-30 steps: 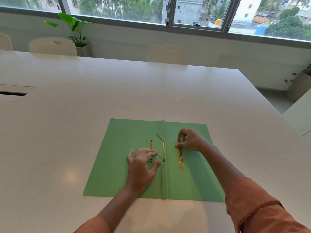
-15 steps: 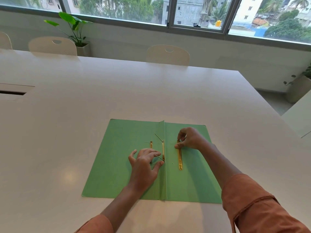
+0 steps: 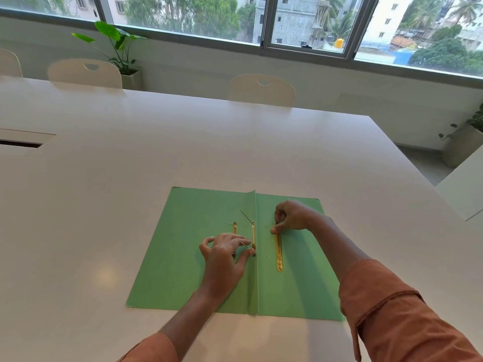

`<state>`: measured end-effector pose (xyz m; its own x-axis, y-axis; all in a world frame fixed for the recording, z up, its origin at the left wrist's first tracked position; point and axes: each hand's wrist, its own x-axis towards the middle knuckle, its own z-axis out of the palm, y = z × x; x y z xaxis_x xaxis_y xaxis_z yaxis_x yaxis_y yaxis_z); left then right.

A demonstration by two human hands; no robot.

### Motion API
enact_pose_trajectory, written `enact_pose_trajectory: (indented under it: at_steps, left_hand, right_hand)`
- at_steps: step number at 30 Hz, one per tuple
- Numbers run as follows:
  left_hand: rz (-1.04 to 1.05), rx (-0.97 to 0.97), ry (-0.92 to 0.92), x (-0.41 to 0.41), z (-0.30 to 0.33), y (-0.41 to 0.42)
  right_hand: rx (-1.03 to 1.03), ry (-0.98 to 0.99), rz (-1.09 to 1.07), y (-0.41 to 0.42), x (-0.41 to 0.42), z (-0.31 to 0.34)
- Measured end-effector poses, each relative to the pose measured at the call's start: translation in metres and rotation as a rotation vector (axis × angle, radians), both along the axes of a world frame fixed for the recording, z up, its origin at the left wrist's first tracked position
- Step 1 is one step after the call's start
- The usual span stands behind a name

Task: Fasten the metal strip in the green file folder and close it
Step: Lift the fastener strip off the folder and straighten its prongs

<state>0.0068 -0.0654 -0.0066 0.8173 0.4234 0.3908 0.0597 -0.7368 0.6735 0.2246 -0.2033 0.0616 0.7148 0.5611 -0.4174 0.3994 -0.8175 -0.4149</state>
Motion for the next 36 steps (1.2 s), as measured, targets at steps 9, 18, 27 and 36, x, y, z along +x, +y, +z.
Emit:
enact_pose_trajectory:
  at_steps: [9,18,27,36]
  left_hand:
    - [-0.056,-0.129,-0.114,-0.001,-0.001,0.005]
    - [-0.173,-0.24,-0.142,0.002,-0.007,0.007]
    - [-0.213,-0.218,-0.134,0.002,-0.008,0.009]
    - [-0.226,-0.208,-0.107,0.002,-0.005,0.01]
  right_hand:
    - [0.366,0.182,-0.103,-0.009,-0.011,0.007]
    - [0.756,0.236,-0.135,0.015,-0.043,0.019]
    - [0.714,0.244,-0.043,0.037,-0.049,0.018]
    - [0.768,0.239,-0.055,0.041,-0.051,0.012]
